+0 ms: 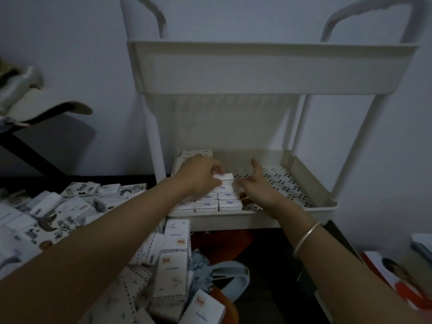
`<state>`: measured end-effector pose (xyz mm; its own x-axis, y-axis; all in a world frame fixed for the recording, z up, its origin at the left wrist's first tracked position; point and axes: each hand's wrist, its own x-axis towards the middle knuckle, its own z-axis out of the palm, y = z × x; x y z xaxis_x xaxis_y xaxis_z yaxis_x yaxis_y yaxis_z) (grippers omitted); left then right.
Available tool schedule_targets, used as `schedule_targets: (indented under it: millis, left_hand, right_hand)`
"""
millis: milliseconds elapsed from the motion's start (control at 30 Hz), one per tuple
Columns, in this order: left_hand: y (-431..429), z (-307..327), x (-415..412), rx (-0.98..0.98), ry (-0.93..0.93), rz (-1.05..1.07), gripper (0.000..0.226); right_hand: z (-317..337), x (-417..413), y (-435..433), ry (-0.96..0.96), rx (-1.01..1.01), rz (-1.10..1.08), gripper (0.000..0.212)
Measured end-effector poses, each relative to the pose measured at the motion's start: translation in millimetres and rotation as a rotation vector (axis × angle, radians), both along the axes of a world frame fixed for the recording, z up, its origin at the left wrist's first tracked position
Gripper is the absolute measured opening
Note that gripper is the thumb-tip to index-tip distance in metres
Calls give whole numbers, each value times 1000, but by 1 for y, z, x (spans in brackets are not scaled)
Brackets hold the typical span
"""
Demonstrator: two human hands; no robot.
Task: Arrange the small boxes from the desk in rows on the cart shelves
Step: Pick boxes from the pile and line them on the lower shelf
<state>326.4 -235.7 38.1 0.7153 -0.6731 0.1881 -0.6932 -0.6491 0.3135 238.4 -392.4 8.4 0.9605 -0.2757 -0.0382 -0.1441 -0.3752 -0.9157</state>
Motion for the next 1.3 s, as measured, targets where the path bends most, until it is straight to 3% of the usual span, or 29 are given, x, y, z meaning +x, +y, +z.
schedule_targets:
  millis: [100,333,400,467,567,667,1033,1167,1300]
  left_hand:
    - [0,-10,2,51,-39,3,23]
    - [7,-4,-24,193,-165,-12,37]
    - [13,4,-52,100,-128,-79,47]
    - [18,11,-89,34,-87,-196,42]
    - [29,16,-144,110,15,-358,28]
    - [43,16,-184,242,180,-518,30]
    - [59,-2,-249,399,185,-719,46]
    - [60,-13,-254,363,97,-686,40]
    - [58,-13,-252,281,121,-631,39]
  right_hand:
    - [-6,2,6,-84,-247,-137,66]
    - [4,-51,11,-338,-459,-146,53]
    - [4,-81,7,-357,-556,-114,46]
    - [6,-112,4,-304,-604,-66,40]
    - [6,-156,-1,-230,-702,-17,31]
    - [8,-194,0,-179,-855,53,28]
    - [-2,-284,7,119,-700,203,32]
    - [-2,-299,-1,161,-666,168,34]
    - [-6,-311,-5,168,-660,152,28]
